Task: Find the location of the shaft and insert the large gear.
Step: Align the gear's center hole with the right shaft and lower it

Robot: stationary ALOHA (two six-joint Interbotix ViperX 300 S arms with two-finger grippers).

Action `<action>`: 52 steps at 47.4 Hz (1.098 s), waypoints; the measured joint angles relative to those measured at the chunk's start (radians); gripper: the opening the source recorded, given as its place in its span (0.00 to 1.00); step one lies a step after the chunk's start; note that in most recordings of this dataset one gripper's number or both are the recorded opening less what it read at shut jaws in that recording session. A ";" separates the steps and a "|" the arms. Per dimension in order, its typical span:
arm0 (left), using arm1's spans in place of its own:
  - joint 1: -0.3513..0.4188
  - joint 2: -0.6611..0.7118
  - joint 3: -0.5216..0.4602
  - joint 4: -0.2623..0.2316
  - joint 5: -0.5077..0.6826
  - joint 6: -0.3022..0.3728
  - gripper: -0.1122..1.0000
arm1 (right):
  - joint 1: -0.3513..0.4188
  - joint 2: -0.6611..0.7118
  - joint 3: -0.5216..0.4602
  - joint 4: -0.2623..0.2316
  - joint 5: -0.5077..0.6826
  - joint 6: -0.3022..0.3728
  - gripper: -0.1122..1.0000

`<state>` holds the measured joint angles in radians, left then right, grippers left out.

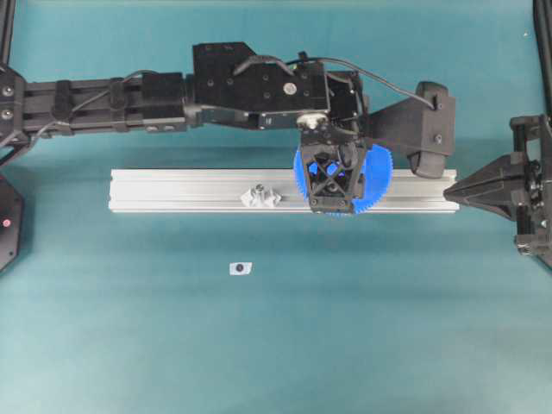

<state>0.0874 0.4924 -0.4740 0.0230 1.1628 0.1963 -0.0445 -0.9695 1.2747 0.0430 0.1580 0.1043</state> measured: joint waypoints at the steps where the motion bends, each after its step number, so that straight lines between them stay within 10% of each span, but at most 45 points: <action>1: 0.000 0.003 0.000 0.000 0.000 0.002 0.73 | -0.002 0.000 0.002 0.000 -0.002 0.000 0.13; 52: 0.011 0.032 0.069 0.000 -0.086 0.002 0.73 | 0.000 -0.002 0.002 0.000 0.000 0.000 0.13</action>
<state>0.0982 0.5246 -0.4050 0.0230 1.0769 0.1979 -0.0445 -0.9710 1.2763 0.0430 0.1580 0.1043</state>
